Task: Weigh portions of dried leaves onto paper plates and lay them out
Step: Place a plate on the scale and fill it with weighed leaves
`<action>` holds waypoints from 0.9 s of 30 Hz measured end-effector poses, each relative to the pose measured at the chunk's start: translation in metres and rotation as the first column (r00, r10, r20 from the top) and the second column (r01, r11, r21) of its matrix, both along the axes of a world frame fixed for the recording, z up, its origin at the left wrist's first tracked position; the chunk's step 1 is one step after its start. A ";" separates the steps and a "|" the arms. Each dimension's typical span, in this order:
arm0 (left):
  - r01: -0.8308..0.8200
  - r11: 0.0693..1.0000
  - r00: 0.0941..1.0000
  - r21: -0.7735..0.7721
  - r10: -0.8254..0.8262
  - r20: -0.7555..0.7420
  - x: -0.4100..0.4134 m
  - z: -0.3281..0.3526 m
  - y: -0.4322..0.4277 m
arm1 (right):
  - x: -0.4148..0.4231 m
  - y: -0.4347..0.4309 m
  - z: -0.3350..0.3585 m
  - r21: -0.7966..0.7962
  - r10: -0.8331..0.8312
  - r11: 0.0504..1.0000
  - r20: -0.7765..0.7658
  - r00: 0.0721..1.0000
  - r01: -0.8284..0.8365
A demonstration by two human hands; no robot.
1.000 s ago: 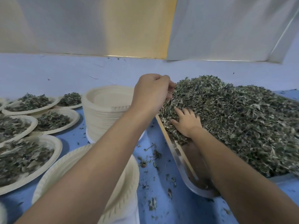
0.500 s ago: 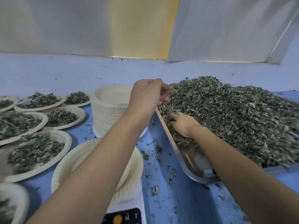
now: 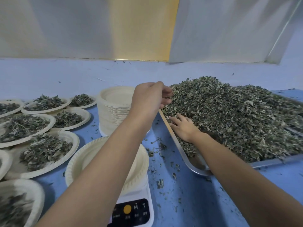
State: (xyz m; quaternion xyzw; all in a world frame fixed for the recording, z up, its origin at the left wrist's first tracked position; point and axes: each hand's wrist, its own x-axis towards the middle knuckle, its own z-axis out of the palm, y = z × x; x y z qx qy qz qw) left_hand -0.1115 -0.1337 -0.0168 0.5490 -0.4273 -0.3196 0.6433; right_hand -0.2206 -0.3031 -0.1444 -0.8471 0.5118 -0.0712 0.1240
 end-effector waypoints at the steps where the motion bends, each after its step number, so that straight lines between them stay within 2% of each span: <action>1: 0.000 1.000 1.000 -0.001 0.000 -0.001 0.001 -0.001 0.000 | 0.002 -0.002 -0.001 0.010 0.014 1.000 0.000 1.000 -0.014; 7: -0.020 1.000 0.999 0.011 0.021 -0.028 0.008 -0.006 -0.004 | 0.007 0.000 0.004 -0.141 -0.013 0.989 0.176 0.984 0.038; 11: -0.017 1.000 0.999 0.024 0.018 -0.036 0.006 -0.011 -0.004 | 0.007 0.001 0.000 -0.086 0.086 0.992 -0.026 0.996 -0.088; 14: -0.018 0.999 1.000 0.034 0.019 -0.023 0.005 -0.013 -0.004 | 0.004 0.004 -0.001 -0.187 0.090 0.976 -0.137 0.987 -0.115; 20: -0.018 0.999 0.999 0.043 0.020 -0.032 0.003 -0.014 -0.002 | 0.005 0.012 0.003 -0.264 0.086 0.957 -0.135 0.987 -0.119; 23: -0.014 0.998 0.999 0.056 0.017 -0.044 0.002 -0.015 -0.001 | 0.003 0.013 0.005 -0.224 0.082 0.971 -0.035 0.996 -0.088; 25: -0.014 0.998 0.998 0.065 0.019 -0.067 0.002 -0.014 0.000 | 0.000 0.012 0.009 -0.176 0.013 0.984 0.134 0.991 0.011; 27: -0.012 0.997 0.996 0.074 0.018 -0.088 0.002 -0.016 0.000 | -0.006 0.012 0.013 -0.087 -0.100 0.987 0.333 0.938 0.136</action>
